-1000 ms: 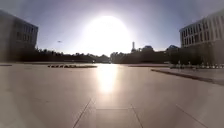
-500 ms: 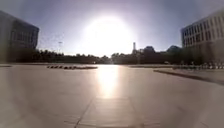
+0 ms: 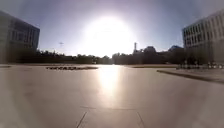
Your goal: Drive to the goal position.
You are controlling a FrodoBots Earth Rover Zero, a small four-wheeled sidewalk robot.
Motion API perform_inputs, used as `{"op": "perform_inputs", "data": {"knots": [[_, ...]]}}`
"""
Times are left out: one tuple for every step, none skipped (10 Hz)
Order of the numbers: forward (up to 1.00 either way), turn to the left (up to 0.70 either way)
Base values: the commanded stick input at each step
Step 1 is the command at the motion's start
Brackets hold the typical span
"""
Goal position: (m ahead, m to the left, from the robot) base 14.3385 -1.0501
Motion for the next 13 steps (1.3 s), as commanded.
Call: {"op": "perform_inputs", "data": {"knots": [[0.70,0.00],[0.70,0.00],[0.70,0.00],[0.70,0.00],[0.70,0.00],[0.70,0.00],[0.70,0.00],[0.70,0.00],[0.70,0.00],[0.70,0.00],[0.70,0.00],[0.70,0.00],[0.70,0.00]]}}
